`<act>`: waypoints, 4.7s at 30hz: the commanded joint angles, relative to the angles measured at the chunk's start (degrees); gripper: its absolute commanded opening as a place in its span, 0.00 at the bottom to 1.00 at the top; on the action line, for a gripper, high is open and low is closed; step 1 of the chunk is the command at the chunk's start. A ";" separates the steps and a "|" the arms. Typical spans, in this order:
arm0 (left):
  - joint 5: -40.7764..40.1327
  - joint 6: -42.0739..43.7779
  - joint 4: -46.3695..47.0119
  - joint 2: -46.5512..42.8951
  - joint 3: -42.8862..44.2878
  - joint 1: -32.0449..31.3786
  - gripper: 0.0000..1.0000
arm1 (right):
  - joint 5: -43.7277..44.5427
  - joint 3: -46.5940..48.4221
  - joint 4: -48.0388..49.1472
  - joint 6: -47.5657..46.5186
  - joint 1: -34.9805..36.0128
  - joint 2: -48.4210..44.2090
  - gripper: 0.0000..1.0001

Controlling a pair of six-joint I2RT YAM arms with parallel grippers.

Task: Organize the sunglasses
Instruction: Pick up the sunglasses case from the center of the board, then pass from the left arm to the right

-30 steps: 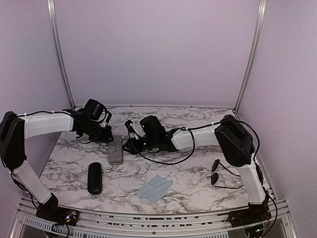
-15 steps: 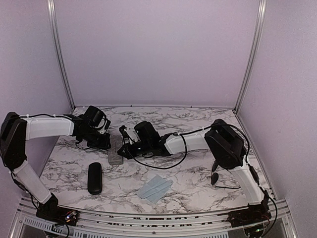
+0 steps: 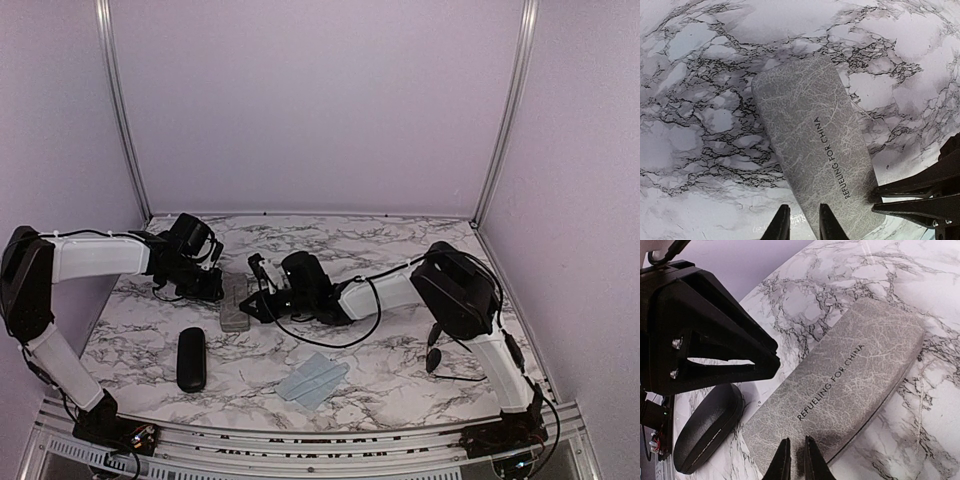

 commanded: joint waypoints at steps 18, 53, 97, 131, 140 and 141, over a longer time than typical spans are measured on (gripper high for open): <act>-3.73 -0.36 1.05 -6.86 -0.92 -0.24 0.36 | 0.76 9.03 -16.60 -4.19 0.72 -3.46 0.17; -17.95 -33.59 -15.89 -37.49 -24.16 -14.04 0.99 | 26.70 -33.71 -35.09 -8.49 1.46 -48.87 0.46; -20.03 25.24 11.40 -22.32 -5.75 -32.72 0.32 | 5.92 -35.47 -38.02 -8.62 -10.52 -60.15 0.51; -15.08 58.72 30.15 -11.77 -5.92 -40.76 0.33 | -15.20 -32.84 -23.94 1.69 -2.62 -51.25 0.41; -17.25 57.21 32.12 -12.33 -7.43 -40.86 0.57 | -12.91 -33.25 -24.99 -0.90 -2.91 -53.23 0.19; -18.19 56.60 32.41 -12.35 -7.44 -40.87 0.60 | -12.40 -33.18 -25.15 -1.23 -3.08 -53.80 0.19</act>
